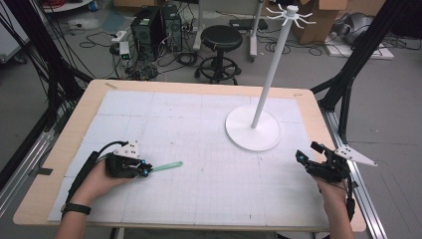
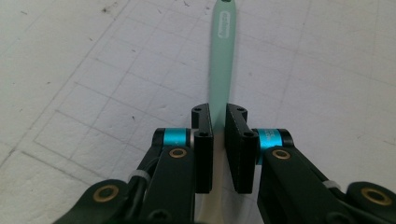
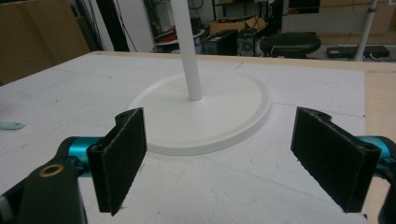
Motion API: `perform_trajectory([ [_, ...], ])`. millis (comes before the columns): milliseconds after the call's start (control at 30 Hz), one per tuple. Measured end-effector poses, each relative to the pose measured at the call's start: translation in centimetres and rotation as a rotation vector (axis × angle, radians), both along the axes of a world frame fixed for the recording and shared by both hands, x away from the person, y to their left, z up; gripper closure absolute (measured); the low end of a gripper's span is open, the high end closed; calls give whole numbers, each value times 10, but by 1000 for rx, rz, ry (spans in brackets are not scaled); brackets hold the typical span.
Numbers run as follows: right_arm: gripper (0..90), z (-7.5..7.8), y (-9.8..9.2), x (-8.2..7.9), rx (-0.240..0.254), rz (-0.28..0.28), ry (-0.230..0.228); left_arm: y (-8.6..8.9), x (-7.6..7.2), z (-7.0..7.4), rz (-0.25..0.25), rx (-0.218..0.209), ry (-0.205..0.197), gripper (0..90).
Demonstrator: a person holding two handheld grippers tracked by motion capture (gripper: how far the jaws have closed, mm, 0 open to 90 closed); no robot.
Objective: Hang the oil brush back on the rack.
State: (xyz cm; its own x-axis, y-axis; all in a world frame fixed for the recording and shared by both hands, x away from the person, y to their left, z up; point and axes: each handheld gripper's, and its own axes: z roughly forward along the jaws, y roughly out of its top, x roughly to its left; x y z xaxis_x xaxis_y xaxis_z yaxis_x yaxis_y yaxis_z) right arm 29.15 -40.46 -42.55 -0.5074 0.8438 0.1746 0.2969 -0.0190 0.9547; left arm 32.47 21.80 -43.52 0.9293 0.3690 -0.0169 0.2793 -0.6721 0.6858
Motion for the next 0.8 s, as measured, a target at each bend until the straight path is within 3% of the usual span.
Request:
perform_trajectory([
  [67, 173, 0, 0, 0, 2, -4, -2, -1, -1, 1, -7, 18, -13, 823],
  [200, 173, 0, -1, 0, 7, -5, -2, -4, -1, 2, -13, -3, -12, 824],
  [400, 173, 1, -2, -1, 12, -13, -4, -6, 0, 24, 9, -156, -54, 824],
  [467, 173, 1, -3, -1, 9, -12, -12, -8, -1, 32, 11, -184, -78, 824],
  [800, 173, 1, -3, -1, 13, -13, -9, -26, 7, 70, 40, -292, -122, 823],
])
